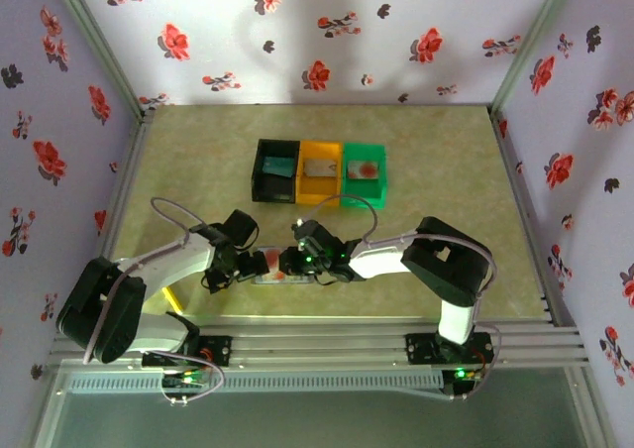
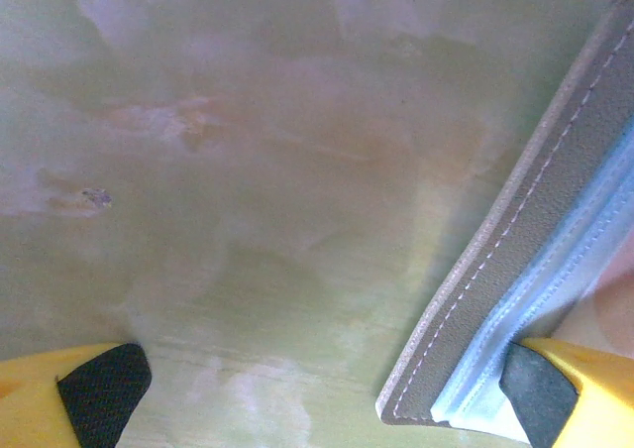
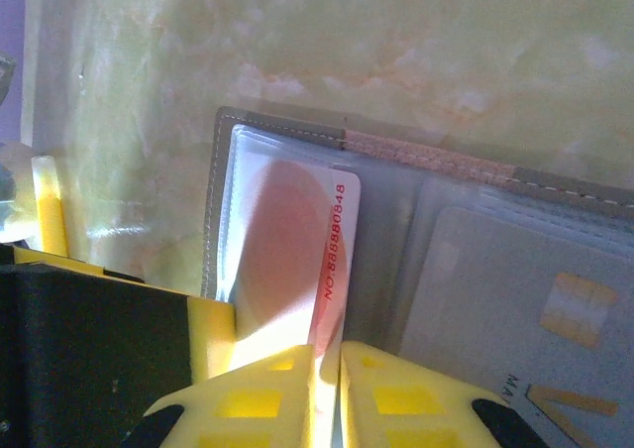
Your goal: Take the credit cards out of the card holder
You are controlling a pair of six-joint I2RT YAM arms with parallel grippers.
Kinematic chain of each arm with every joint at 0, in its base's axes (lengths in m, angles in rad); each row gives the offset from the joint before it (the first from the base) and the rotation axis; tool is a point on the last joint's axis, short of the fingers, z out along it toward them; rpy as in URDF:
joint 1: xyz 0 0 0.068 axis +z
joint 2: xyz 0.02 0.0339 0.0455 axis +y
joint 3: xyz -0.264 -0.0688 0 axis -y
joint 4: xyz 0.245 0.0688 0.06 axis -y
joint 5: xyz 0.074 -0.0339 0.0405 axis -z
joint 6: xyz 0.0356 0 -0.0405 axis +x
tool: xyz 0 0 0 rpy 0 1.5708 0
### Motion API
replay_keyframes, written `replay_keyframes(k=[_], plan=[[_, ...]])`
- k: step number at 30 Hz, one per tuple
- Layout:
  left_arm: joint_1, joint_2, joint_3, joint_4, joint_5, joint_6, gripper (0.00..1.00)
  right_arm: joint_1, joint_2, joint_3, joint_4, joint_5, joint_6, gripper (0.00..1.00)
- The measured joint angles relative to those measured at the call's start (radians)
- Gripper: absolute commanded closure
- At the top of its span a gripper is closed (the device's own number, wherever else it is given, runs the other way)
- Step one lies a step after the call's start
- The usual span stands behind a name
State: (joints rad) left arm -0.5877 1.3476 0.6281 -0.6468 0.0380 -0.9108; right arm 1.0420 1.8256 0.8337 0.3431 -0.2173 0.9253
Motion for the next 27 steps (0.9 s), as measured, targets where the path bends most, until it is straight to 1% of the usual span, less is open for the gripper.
replay_keyframes(k=[6,19,27], plan=[[0.000,0.000,0.000,0.000,0.000,0.000,0.00,0.000,0.000,-0.005,0.016,-0.001,0.000,0.87],[-0.001,0.002,-0.001,0.000,0.000,0.000,0.00,0.000,0.000,-0.014,0.053,-0.018,0.000,0.85],[-0.002,0.002,-0.001,0.000,0.000,0.000,0.00,0.000,-0.007,-0.016,0.057,-0.024,0.002,0.92]])
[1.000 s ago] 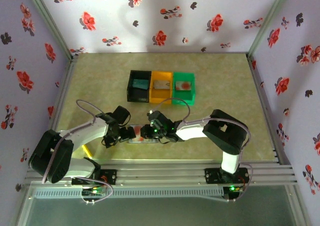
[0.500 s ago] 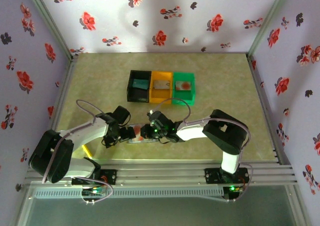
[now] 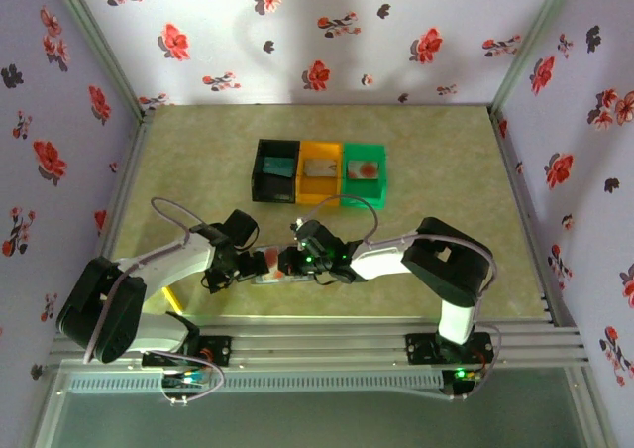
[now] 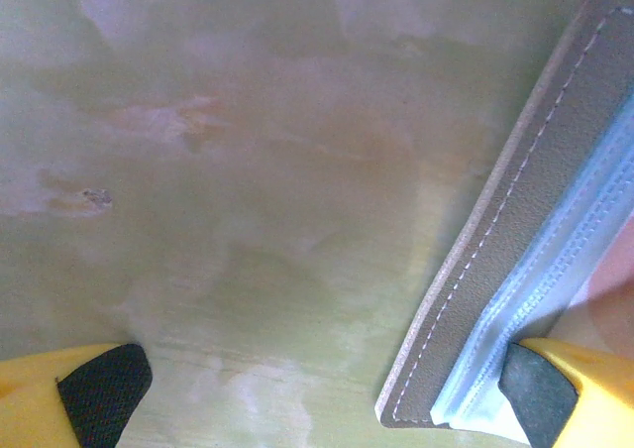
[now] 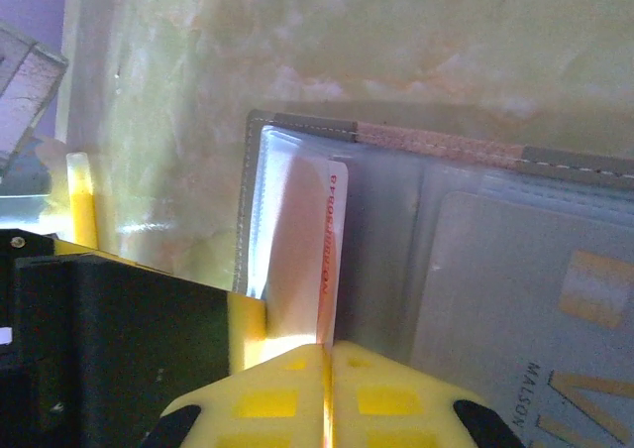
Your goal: Take the credit cards out of the card holder
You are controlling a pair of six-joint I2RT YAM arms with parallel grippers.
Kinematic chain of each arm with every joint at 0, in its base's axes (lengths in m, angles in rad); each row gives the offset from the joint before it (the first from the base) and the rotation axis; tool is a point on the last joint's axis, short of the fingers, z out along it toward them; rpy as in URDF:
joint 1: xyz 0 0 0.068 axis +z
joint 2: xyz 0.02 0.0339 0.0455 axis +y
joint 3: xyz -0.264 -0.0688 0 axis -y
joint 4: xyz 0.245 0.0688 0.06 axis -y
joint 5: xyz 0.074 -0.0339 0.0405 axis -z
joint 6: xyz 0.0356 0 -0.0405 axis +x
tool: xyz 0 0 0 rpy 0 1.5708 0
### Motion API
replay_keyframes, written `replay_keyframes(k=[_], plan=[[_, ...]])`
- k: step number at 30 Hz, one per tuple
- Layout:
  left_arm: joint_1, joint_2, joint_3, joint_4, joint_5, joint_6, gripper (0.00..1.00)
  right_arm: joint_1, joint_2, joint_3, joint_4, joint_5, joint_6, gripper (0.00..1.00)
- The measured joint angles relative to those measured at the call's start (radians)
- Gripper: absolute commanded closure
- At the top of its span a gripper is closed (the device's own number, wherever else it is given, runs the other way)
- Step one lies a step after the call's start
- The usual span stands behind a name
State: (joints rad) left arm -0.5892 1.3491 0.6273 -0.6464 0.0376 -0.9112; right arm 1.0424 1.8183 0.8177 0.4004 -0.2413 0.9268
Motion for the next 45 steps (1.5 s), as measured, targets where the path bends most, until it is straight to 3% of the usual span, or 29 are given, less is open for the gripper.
replay_keyframes(k=[15,45], plan=[[-0.002,0.003,0.005,-0.001,0.000,-0.003,0.00,0.003,-0.040,-0.019,-0.001,0.001,-0.007,1.00],[-0.005,0.021,0.027,-0.019,0.001,-0.003,0.00,-0.052,-0.213,-0.121,-0.071,0.020,-0.060,1.00]])
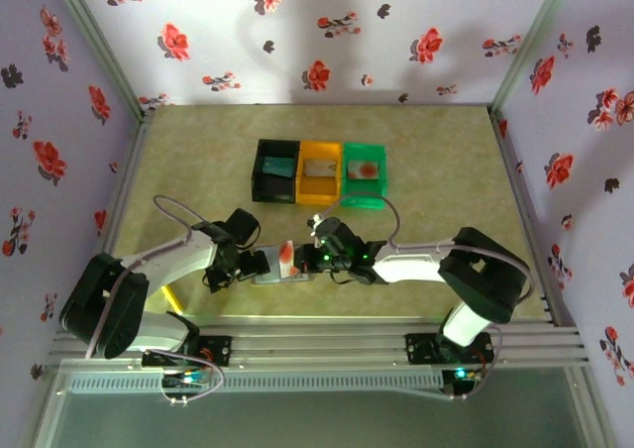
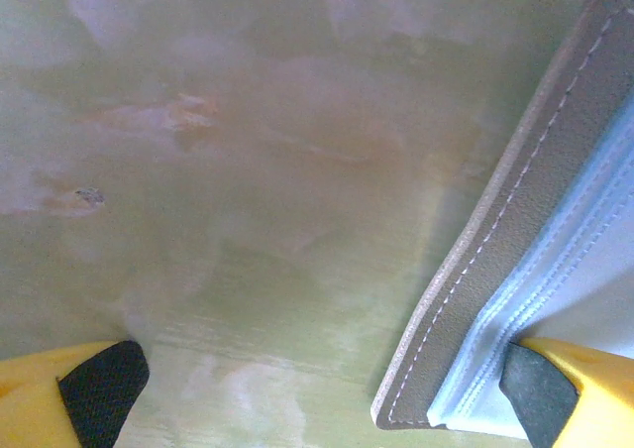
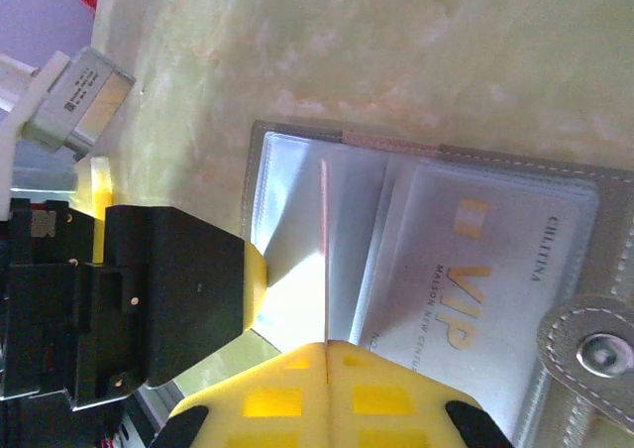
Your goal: Take the credit cards out of the card holder
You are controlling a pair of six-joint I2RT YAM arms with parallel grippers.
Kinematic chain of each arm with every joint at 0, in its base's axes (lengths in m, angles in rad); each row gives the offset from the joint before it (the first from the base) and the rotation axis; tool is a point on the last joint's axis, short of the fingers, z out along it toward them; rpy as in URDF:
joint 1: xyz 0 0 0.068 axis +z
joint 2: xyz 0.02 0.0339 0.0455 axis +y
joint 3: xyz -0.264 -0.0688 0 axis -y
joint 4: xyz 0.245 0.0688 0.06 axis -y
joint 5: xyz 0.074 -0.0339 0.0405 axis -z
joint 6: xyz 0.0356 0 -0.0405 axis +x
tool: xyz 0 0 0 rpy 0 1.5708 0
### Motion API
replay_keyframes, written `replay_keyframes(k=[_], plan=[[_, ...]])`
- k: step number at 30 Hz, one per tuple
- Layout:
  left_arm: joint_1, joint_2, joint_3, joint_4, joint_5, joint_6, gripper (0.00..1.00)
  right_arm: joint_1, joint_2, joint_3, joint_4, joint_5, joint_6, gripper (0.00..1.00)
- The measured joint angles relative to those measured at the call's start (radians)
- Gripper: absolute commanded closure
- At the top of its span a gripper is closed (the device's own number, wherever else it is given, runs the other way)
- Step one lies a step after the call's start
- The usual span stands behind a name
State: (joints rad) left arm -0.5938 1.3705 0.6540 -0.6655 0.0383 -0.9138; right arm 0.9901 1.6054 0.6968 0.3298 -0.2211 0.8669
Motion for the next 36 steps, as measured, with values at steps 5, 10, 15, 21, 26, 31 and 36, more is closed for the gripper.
replay_keyframes(k=[5,10,15,21,26,31,36], plan=[[-0.003,-0.013,0.003,-0.006,0.001,0.010,0.00,-0.012,-0.055,-0.019,-0.018,0.009,-0.013,1.00],[-0.004,-0.050,0.006,-0.008,0.011,0.035,0.00,-0.022,-0.116,-0.032,-0.042,0.016,-0.030,1.00],[-0.004,-0.134,0.041,-0.031,0.010,0.060,0.00,-0.034,-0.217,-0.032,-0.089,0.042,-0.064,1.00],[-0.004,-0.304,0.096,-0.036,-0.001,0.099,0.00,-0.058,-0.353,-0.037,-0.149,0.085,-0.106,1.00],[-0.003,-0.476,0.096,0.027,0.024,0.116,0.00,-0.076,-0.472,-0.072,-0.174,0.120,-0.126,1.00],[-0.003,-0.572,0.055,0.171,0.087,0.114,0.01,-0.092,-0.560,-0.110,-0.177,0.136,-0.127,1.00],[-0.003,-0.571,-0.020,0.343,0.169,0.082,0.03,-0.112,-0.633,-0.177,-0.139,0.135,-0.111,1.00]])
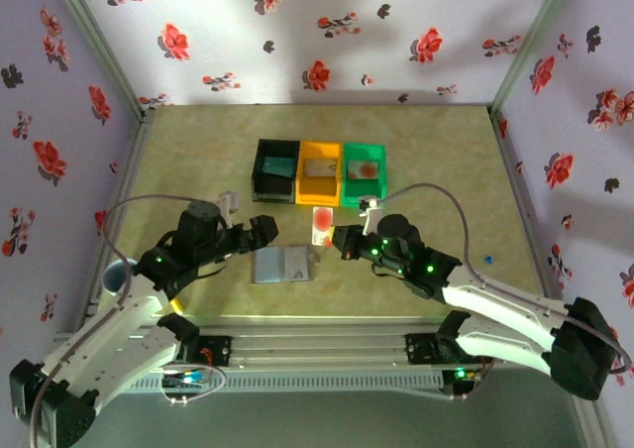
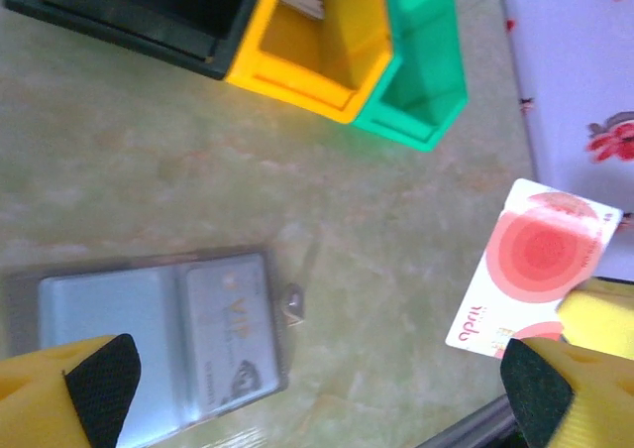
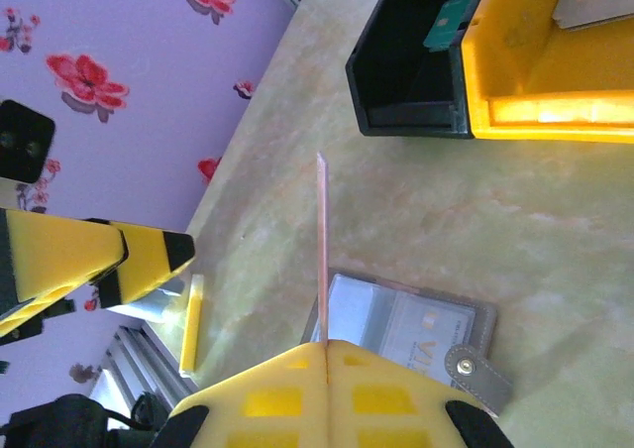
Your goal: Take the credit cards out of the card holder
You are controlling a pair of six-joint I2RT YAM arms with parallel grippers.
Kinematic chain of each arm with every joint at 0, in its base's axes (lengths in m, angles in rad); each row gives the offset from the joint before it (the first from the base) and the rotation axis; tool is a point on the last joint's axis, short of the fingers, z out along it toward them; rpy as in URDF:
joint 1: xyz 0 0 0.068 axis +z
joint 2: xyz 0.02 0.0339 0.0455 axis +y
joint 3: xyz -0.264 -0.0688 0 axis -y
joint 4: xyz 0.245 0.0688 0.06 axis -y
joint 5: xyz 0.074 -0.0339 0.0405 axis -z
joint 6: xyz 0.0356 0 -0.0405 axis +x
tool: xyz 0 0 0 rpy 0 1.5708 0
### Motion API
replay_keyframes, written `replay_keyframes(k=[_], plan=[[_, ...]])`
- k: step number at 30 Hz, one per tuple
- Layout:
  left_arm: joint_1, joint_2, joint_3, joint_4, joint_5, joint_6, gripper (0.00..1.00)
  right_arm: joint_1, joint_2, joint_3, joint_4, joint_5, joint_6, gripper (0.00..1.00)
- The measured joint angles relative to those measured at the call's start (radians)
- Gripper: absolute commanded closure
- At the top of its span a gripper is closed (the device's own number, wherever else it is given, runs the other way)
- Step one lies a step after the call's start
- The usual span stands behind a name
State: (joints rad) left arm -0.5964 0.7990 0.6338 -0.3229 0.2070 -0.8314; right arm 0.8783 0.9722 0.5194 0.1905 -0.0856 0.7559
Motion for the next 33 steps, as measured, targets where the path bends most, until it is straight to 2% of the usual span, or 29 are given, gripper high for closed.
replay_keyframes(k=[8,17,25,33], plan=[[0.000,0.055,-0.081,0.314,0.108,-0.095,0.12,-0.051,-0.061,-0.104,0.159,-0.060,0.092,1.00],[-0.026,0.188,-0.125,0.632,0.183,-0.200,0.29,-0.063,-0.049,-0.149,0.351,-0.156,0.181,1.00],[-0.061,0.266,-0.153,0.846,0.215,-0.264,0.41,-0.063,0.006,-0.149,0.441,-0.219,0.222,1.00],[-0.084,0.315,-0.169,0.966,0.257,-0.297,0.50,-0.063,0.021,-0.149,0.470,-0.262,0.225,1.00]])
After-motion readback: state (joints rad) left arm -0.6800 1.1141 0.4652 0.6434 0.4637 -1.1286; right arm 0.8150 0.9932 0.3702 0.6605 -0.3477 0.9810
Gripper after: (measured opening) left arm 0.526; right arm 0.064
